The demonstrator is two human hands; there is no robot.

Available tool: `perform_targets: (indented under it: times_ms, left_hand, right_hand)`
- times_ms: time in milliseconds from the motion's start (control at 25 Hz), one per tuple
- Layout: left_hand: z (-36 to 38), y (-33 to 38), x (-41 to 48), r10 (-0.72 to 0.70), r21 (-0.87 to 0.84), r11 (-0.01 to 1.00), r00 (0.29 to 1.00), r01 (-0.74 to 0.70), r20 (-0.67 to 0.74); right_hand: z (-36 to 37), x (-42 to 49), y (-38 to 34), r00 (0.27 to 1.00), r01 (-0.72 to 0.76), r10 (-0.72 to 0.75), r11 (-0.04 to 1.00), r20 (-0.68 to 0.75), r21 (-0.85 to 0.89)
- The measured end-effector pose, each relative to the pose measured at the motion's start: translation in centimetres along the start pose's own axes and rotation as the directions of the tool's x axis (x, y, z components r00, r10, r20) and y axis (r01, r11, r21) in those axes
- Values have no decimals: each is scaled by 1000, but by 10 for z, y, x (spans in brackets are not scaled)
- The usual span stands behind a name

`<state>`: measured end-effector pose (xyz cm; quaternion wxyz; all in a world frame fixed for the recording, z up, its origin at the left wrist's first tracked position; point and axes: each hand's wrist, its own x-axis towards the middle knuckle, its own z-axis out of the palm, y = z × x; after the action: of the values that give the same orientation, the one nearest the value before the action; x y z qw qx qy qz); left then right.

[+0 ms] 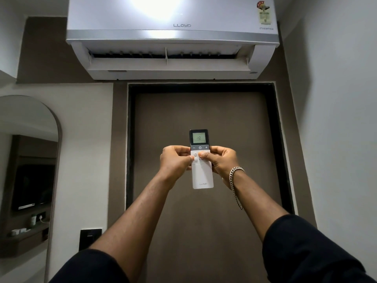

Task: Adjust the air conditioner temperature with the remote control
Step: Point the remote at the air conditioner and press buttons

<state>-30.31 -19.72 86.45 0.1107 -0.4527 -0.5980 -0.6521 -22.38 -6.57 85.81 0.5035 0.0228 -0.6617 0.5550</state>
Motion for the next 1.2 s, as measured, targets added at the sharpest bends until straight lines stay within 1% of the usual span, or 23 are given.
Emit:
perform_targets:
  times_ms: [240,400,480,640,760,1040,1200]
  left_hand:
    - [-2,-3,2,-2,0,1000,1000,2,-5]
    - [1,1,6,-37,-21,999,997,35,-74]
    - [3,3,8,-31,-40,999,995,28,-98]
    - [6,2,9,10,-33,999,996,-13,-91]
    - [9,0,10,23,-15,1000,997,-24,-75]
    - [8,-8,14,51,6,999,997,-51,-50]
    - [8,-8,15,53,-17,998,998,-53,-39]
  right_hand:
    - [0,-1,5,1000,-25,25,1000,5,19]
    - [2,-3,8,999,-25,24,999,27,40]
    - [5,-2,9,1000,-23,23,999,21,35]
    - [6,0,6,998,-45,48,997,-51,70]
    - [5,0,4,994,-73,80,993,-77,94]
    - [4,-6,2,993,-84,93,989,-68,124]
    - [4,-7,1,993,-91,99,989,-63,114]
